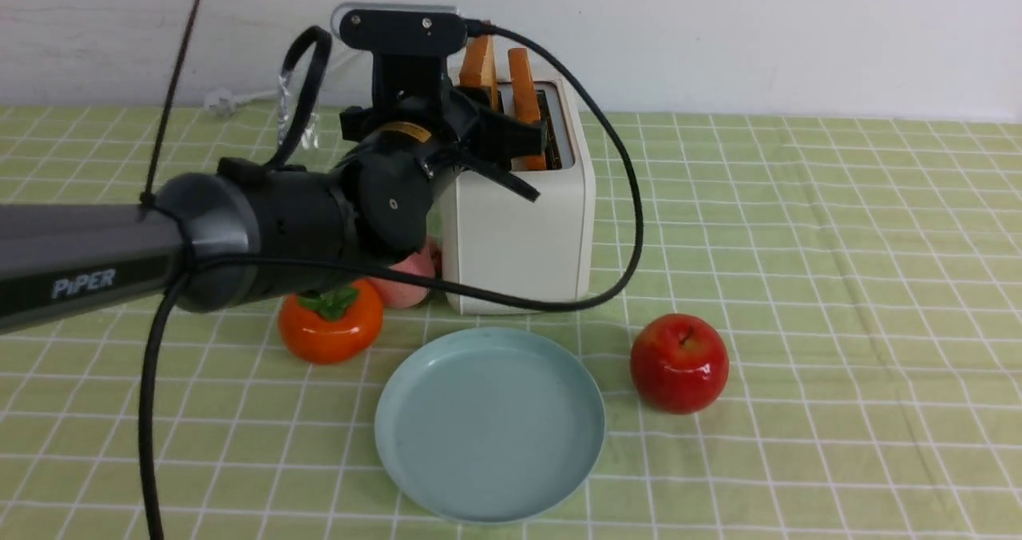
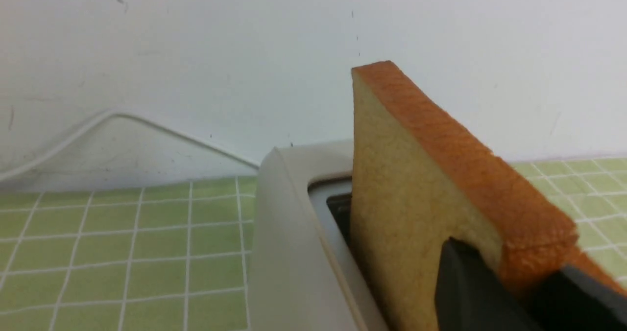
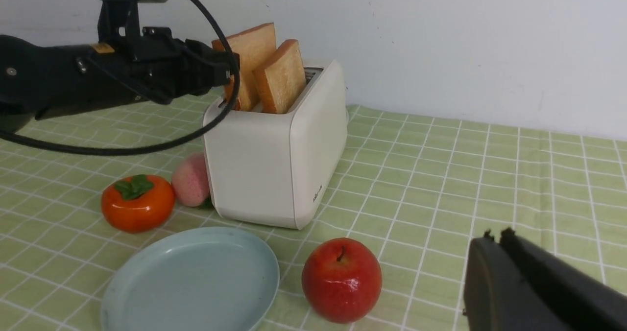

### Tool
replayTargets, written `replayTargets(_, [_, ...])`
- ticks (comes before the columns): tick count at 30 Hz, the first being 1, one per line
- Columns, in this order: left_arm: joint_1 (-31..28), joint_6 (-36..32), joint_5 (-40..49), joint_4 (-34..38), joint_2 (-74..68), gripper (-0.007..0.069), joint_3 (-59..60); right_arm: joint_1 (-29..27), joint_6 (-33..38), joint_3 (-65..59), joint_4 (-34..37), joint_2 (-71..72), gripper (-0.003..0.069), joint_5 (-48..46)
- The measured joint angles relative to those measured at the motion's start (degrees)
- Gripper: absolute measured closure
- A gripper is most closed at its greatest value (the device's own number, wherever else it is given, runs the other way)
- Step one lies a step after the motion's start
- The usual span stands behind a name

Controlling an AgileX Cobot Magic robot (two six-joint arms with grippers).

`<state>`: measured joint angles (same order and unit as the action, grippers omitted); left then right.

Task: Take toasted bread from bread machine on green coffee tablecloth place on plate.
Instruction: 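Reach for a toast slice standing in the toaster with the left gripper, then place the slice of bread on the plate with the left gripper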

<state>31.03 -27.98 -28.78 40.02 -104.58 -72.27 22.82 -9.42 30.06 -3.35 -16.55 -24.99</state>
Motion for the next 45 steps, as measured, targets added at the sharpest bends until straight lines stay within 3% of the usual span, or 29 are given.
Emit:
replayTargets(6, [0.0,-1.14,1.34,0.0,8.58,0.0536,0.0,0.0,0.0,0.0,0.0,0.0,0.0655,0.07])
replayTargets(12, [0.0,-4.1,9.36,2.13,18.44,0.0536,0.0,0.0,0.0,0.0,0.0,0.0,0.0655,0.46])
replayTargets(18, [0.0,-9.28,28.28,11.04,32.24,0.0536,3.88,0.0,0.0,0.0,0.0,0.0,0.0655,1.54])
replayTargets(25, [0.0,-7.69,43.39,14.34,40.34,0.0537,12.51,0.0,0.0,0.0,0.0,0.0,0.0655,1.61])
replayTargets(32, [0.0,-1.76,46.62,14.35,39.35,0.0538,19.47,0.0,0.0,0.0,0.0,0.0,0.0655,1.61])
replayTargets(45, [0.0,0.53,49.02,14.6,33.98,0.0546,23.1,0.0,0.0,0.0,0.0,0.0,0.0655,1.57])
